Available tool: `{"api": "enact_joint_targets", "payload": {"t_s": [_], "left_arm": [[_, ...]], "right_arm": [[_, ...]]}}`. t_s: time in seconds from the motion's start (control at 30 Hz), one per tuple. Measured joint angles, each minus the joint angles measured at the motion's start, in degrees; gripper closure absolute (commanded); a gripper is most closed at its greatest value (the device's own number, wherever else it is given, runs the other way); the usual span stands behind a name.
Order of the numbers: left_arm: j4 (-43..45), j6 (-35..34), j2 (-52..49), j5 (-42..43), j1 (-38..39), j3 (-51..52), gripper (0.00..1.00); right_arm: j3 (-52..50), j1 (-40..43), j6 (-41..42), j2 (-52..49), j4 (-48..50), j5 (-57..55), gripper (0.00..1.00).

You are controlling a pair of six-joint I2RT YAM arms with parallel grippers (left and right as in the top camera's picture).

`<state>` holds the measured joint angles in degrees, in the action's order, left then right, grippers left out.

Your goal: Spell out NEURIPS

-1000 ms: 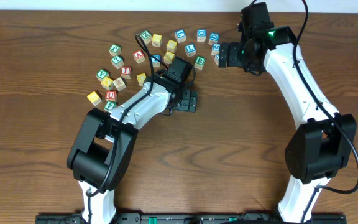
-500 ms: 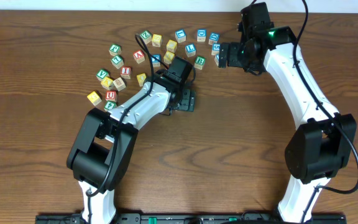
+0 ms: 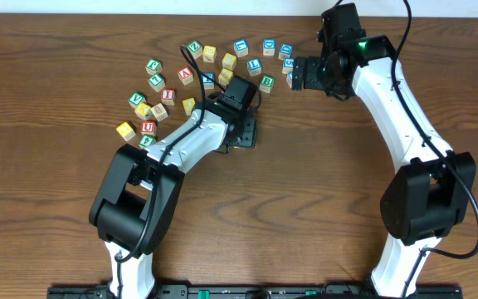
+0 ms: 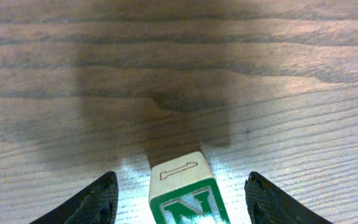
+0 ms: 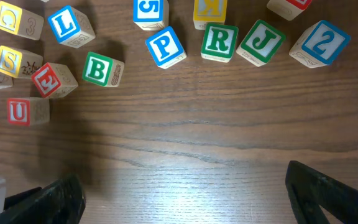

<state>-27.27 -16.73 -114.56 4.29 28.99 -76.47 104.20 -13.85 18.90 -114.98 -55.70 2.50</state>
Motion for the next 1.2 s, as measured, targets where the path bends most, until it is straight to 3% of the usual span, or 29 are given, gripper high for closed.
{"api": "enact_joint_targets", "payload": {"t_s": [0.33, 0.5, 0.77, 1.07, 1.2], "left_arm": [[1.31, 0.02, 0.00, -0.15, 0.00, 0.00, 0.36], [2.03, 0.15, 0.00, -0.15, 0.00, 0.00, 0.43], [1.70, -0.04, 0.00, -0.15, 0.00, 0.00, 0.44], [0.28, -7.19, 0.00, -0.17, 0.00, 0.00, 0.59], [0.22, -9.01, 0.00, -0.17, 0.00, 0.00, 0.60]], "right_arm": [[0.00, 0.00, 0.00, 0.00, 0.00, 0.00, 0.01], [0.00, 0.00, 0.00, 0.00, 0.00, 0.00, 0.01], [0.00, 0.00, 0.00, 0.00, 0.00, 0.00, 0.01], [0.00, 0.00, 0.00, 0.00, 0.00, 0.00, 0.01], [0.00, 0.00, 0.00, 0.00, 0.00, 0.00, 0.01]]}}
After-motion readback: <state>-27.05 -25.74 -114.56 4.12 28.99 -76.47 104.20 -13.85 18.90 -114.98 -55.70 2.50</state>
